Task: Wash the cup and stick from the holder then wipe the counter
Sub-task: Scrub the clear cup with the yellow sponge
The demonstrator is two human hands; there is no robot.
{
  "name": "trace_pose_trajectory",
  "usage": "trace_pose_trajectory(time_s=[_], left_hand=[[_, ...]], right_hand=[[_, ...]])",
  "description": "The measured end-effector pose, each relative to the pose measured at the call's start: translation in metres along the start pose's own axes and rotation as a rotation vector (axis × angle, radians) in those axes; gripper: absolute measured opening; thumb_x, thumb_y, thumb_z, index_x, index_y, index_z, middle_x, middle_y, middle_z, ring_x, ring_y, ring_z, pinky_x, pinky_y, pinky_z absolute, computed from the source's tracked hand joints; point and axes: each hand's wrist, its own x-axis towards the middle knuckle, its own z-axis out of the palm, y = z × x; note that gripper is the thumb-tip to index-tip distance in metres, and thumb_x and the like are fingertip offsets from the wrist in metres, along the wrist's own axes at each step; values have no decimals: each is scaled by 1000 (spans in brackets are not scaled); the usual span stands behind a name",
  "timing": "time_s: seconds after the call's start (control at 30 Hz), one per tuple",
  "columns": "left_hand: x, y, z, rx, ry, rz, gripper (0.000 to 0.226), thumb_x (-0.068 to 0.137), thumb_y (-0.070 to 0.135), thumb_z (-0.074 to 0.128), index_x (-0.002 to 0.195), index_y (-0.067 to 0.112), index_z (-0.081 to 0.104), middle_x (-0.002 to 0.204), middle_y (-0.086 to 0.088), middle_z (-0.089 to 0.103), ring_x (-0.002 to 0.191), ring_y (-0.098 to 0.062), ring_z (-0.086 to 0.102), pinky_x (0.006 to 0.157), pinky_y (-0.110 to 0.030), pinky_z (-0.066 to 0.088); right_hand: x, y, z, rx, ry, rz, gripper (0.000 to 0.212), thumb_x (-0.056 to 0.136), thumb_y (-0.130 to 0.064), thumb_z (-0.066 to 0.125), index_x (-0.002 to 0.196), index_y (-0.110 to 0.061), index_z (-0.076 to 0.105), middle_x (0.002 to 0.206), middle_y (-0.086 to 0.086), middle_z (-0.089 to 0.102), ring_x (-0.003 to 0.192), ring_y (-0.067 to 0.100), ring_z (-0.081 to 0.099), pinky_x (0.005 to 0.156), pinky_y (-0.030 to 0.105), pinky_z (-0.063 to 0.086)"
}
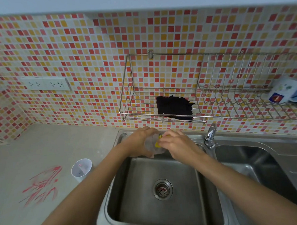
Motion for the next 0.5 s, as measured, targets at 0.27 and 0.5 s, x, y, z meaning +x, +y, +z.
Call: trace_pose_trajectory(time_s=[0.27, 0.5], left_hand=[[1, -5, -5, -67, -14, -8, 89, 67, 39, 84, 143, 31, 38, 144, 7, 43, 128, -13, 40, 109, -32, 35], [-5, 3, 7, -253, 153, -45, 102, 65, 42, 86, 145, 28, 26, 142, 8, 40, 125, -6, 39, 99, -25, 39]], right_hand=[[-11, 1, 2, 109, -27, 23, 29, 80, -7, 70, 107, -18, 70, 107, -5, 70, 103, 19, 54, 79, 36, 55], [-6, -3, -5, 58, 142, 50, 27, 83, -3, 69, 106, -16, 68, 105, -8, 68, 102, 18, 55, 87, 28, 51]])
